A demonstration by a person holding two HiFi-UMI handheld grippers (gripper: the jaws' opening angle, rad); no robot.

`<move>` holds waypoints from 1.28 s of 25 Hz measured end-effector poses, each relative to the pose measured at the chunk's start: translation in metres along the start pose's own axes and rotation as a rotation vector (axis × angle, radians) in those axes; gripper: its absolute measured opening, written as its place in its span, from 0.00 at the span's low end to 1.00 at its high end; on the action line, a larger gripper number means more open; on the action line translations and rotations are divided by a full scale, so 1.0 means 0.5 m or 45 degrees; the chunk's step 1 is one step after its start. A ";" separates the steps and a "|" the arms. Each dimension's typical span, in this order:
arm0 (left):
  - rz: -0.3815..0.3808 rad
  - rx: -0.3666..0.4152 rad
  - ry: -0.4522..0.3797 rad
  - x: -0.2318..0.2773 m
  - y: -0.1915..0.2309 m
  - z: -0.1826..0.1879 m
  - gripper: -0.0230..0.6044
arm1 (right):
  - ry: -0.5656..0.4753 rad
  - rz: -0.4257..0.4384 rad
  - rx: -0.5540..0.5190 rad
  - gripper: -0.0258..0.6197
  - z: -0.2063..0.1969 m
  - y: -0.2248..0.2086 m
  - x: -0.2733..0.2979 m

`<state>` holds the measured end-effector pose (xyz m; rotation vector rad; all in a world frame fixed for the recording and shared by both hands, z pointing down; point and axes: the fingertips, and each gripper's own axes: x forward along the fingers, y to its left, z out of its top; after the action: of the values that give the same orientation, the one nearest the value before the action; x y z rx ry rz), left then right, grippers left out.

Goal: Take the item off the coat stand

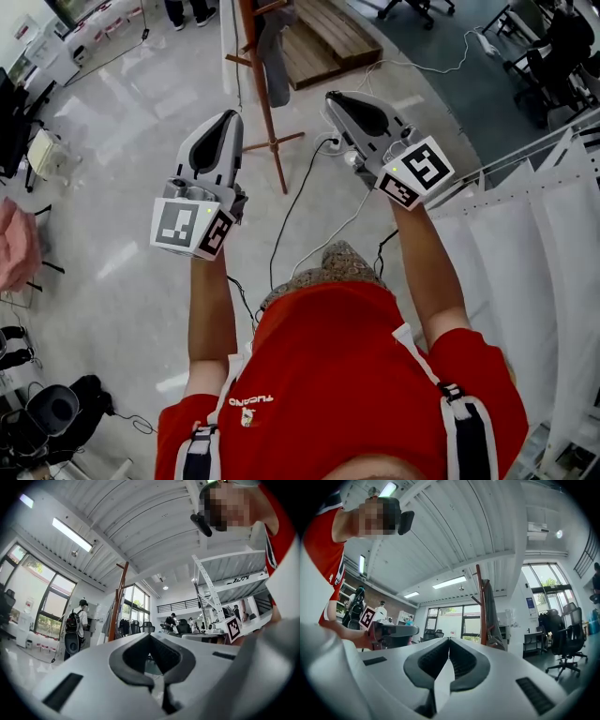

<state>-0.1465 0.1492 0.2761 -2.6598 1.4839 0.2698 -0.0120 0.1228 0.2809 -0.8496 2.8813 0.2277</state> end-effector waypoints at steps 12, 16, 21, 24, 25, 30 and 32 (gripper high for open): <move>0.070 0.033 0.004 0.128 0.110 -0.032 0.05 | -0.058 0.075 0.026 0.09 -0.019 -0.180 0.118; 0.136 0.045 0.015 0.184 0.166 -0.049 0.05 | -0.076 0.139 0.048 0.22 -0.040 -0.264 0.173; 0.220 0.052 0.030 0.268 0.234 -0.062 0.05 | -0.045 0.237 0.061 0.36 -0.059 -0.391 0.261; 0.271 0.064 0.033 0.313 0.271 -0.069 0.05 | -0.016 0.307 0.077 0.41 -0.075 -0.466 0.311; 0.288 0.069 0.034 0.326 0.282 -0.072 0.05 | -0.002 0.332 0.078 0.42 -0.082 -0.487 0.328; 0.350 0.084 0.039 0.388 0.331 -0.084 0.05 | 0.070 0.485 0.065 0.44 -0.123 -0.564 0.402; 0.361 0.085 0.042 0.408 0.345 -0.088 0.05 | 0.103 0.555 0.074 0.45 -0.138 -0.579 0.430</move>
<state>-0.1832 -0.1187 0.2819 -2.4103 1.8453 0.1909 -0.0384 -0.2431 0.2817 -0.2153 3.0974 0.1516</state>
